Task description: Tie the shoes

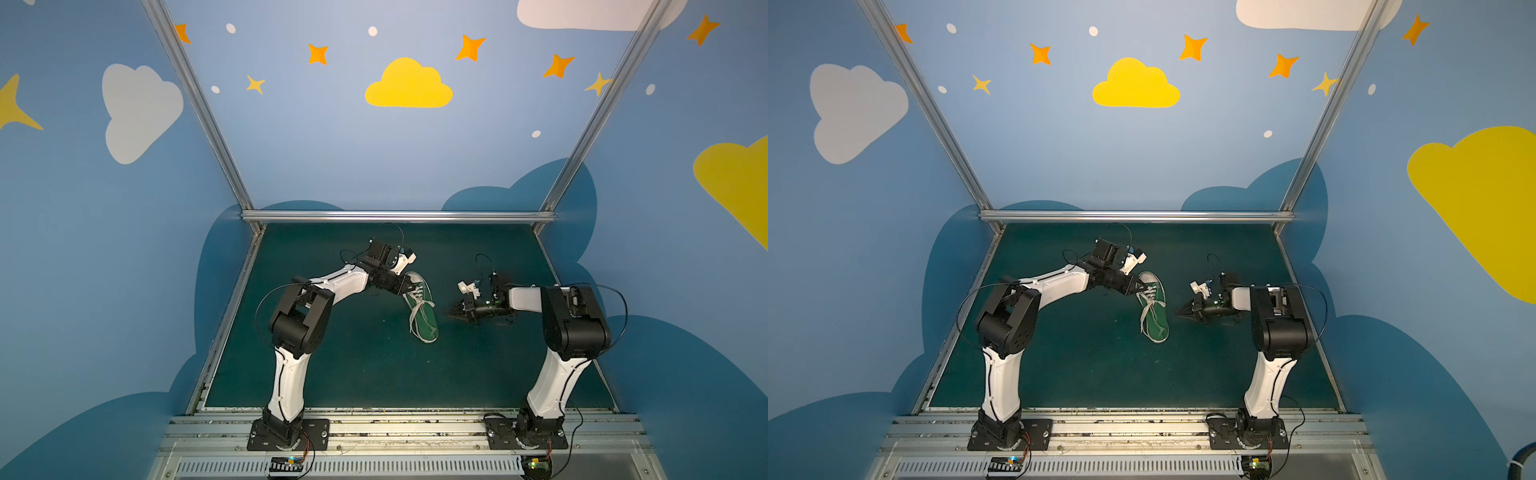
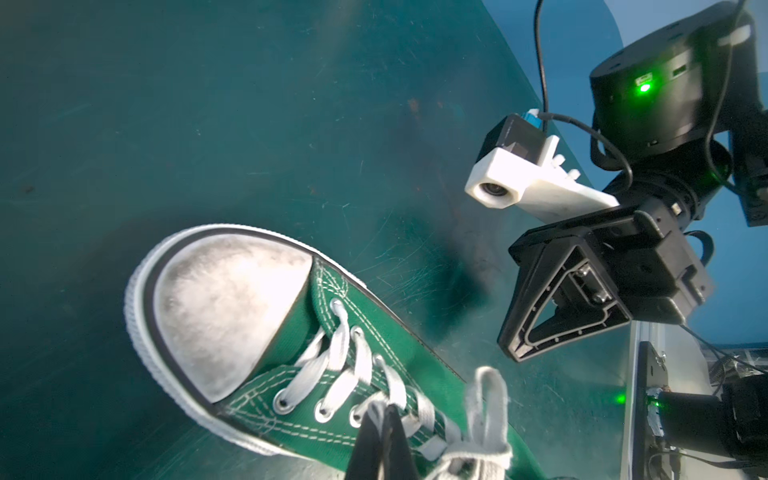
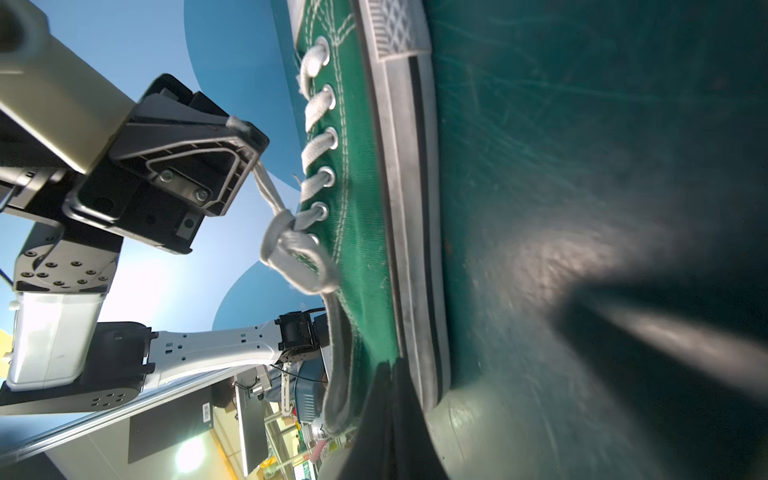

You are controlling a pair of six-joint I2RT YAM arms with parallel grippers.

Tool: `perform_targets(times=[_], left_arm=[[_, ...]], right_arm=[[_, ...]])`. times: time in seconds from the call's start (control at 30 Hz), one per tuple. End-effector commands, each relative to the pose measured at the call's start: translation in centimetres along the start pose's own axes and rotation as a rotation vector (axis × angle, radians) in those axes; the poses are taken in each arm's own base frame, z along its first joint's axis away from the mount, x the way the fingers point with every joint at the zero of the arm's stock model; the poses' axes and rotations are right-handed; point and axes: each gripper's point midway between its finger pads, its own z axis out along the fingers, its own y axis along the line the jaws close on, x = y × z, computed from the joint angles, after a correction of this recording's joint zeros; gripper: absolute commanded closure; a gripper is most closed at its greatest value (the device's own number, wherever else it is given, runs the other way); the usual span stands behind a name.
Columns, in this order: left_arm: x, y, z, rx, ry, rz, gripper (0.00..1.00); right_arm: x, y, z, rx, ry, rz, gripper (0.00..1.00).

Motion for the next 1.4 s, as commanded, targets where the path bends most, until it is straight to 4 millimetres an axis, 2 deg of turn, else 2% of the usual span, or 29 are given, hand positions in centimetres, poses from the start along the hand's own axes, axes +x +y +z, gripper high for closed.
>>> perform_targets(times=[0.0,0.17,0.23,0.27,0.4,0.53,0.73,0.93,1.37], left_arm=[[-1.0,0.6,-0.8,-0.017,-0.025,0.018,0.97],[-1.0,-0.1,-0.7,0.016,-0.026,0.018,0.97],[-1.0,-0.3,-0.5,0.027,-0.025,0.019,0.97],[-0.9,-0.4,-0.4,0.029,-0.021,0.015,0.97],[-0.7,-0.4,0.0,0.034,-0.017,0.005,0.97],[-0.6,-0.5,0.2,0.038,-0.014,0.004,0.97],[-0.4,-0.1,0.2,0.032,-0.007,-0.004,0.97],[0.2,1.0,0.1,0.032,-0.012,-0.03,0.97],[1.6,1.8,0.5,0.035,-0.002,-0.07,0.97]], right_arm=[[0.0,0.1,-0.4,0.009,-0.017,-0.011,1.0],[0.1,1.7,-0.3,-0.015,0.005,-0.082,1.0],[0.1,2.8,-0.2,-0.007,0.017,-0.131,0.79],[0.1,3.2,-0.1,-0.002,0.022,-0.147,0.72],[-0.2,4.9,1.0,-0.008,0.043,-0.217,0.54],[-0.7,5.5,2.3,0.019,0.062,-0.259,0.52],[-2.0,4.7,3.2,0.021,0.062,-0.21,0.51],[-2.2,4.6,3.3,0.025,0.061,-0.207,0.49],[-2.2,4.6,4.4,-0.033,0.088,-0.192,0.45]])
